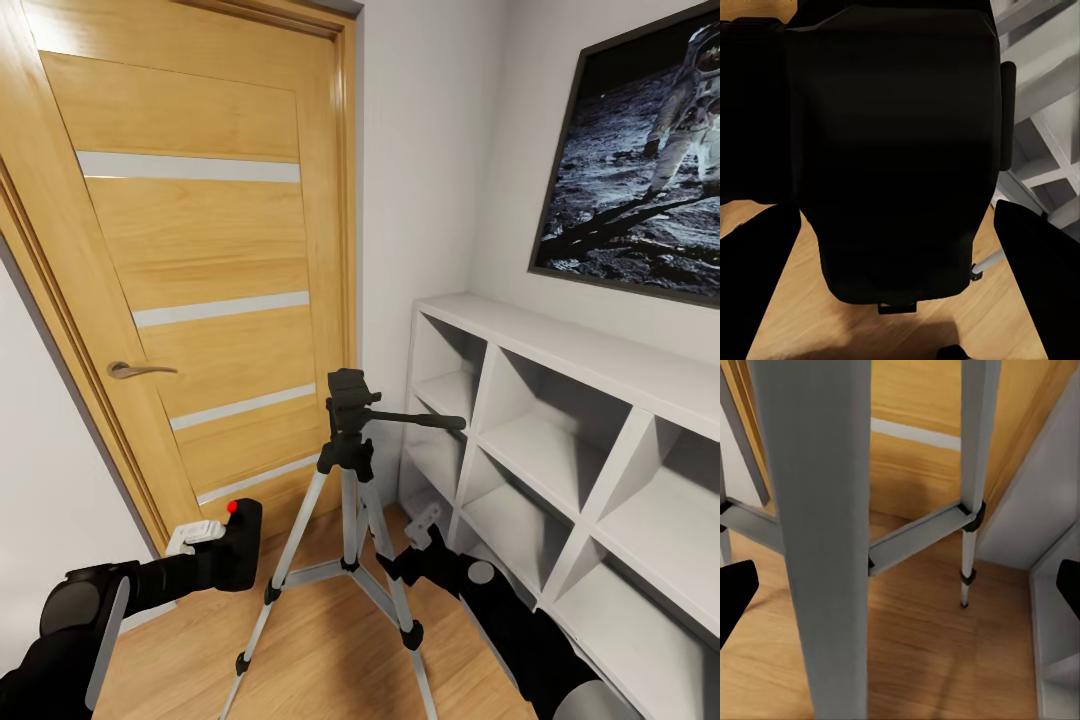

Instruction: Attach the digital camera to the camera tripod in the bedroom.

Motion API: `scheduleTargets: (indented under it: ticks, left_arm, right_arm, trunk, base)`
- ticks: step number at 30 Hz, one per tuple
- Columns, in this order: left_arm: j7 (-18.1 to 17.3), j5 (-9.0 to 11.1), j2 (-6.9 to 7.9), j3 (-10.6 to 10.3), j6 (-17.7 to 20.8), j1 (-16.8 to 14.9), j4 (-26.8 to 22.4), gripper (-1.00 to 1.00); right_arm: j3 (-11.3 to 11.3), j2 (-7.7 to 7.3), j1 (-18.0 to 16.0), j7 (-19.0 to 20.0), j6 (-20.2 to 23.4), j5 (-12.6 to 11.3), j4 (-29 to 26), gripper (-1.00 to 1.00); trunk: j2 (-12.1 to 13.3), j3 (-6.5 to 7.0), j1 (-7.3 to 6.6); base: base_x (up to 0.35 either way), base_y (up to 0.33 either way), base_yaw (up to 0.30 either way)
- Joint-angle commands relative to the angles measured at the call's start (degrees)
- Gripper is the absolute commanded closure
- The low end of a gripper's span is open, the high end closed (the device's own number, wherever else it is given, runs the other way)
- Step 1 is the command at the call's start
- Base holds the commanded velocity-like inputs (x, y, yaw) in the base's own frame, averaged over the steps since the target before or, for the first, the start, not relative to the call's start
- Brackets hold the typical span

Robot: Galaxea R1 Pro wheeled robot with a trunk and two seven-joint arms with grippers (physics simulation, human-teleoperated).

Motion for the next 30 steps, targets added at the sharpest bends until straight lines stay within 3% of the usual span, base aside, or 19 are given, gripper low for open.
scheduleTargets:
  ticks: [1,30]
  left_arm:
    - [-0.61,-0.44,-0.01,0.06,0.23,-0.05,-0.06,1.00]
    - [-0.44,-0.44,0.08,0.10,0.09,0.04,-0.26,1.00]
  right_arm:
    - [0.06,-0.04,-0.05,0.18,0.07,0.71,-0.04,-1.00]
    - [-0.08,0.72,-0.05,0.34,-0.22,1.19,0.40,-1.00]
  trunk:
    - [-0.14,-0.13,0.04]
    - [-0.14,-0.13,0.04]
  base:
    - [0.000,0.000,0.000]
    - [0.016,0.009,0.000]
